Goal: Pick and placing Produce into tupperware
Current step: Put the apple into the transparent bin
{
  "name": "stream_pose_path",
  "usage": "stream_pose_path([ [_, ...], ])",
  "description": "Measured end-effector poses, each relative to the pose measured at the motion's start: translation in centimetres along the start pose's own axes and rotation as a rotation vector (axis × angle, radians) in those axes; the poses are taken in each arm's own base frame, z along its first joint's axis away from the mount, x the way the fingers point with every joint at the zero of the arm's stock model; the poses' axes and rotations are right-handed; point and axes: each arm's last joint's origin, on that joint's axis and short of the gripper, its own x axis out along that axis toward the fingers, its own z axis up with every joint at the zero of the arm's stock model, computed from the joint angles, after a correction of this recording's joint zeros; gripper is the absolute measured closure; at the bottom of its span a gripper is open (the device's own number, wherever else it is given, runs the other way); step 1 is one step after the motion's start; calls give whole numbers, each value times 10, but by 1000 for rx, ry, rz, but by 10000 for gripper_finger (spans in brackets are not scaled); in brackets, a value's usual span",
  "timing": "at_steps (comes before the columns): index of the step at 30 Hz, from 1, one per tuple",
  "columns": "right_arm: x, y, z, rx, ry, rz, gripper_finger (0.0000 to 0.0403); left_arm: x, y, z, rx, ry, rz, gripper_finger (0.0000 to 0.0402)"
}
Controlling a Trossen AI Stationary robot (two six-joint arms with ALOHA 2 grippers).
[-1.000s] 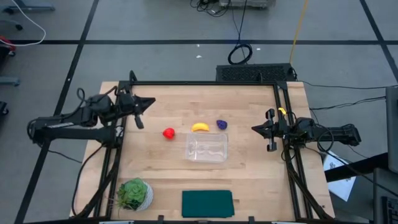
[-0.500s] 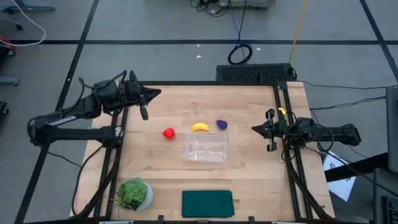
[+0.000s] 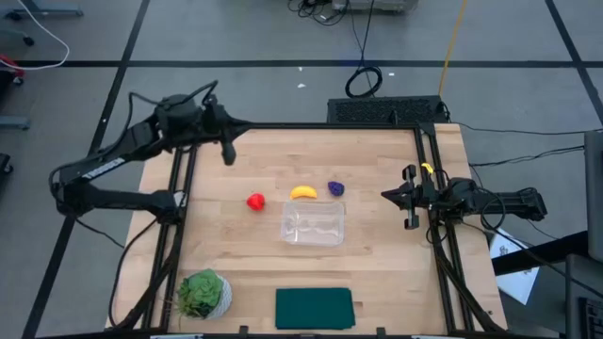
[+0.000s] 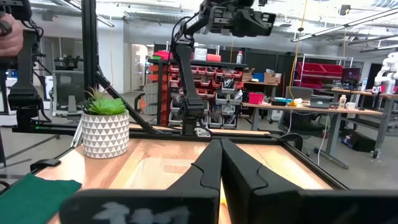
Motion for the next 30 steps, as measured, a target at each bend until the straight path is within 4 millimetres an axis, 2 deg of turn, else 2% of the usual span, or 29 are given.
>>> stream_pose_path([
  [8, 0, 0, 0, 0, 0, 0, 403, 30, 13, -6, -20, 116, -43, 376],
  [17, 0, 0, 0, 0, 0, 0, 403, 51, 27, -24, -66, 259, -24, 376],
  [30, 0, 0, 0, 0, 0, -1, 403, 81, 28, -53, -65, 494, -99, 376],
])
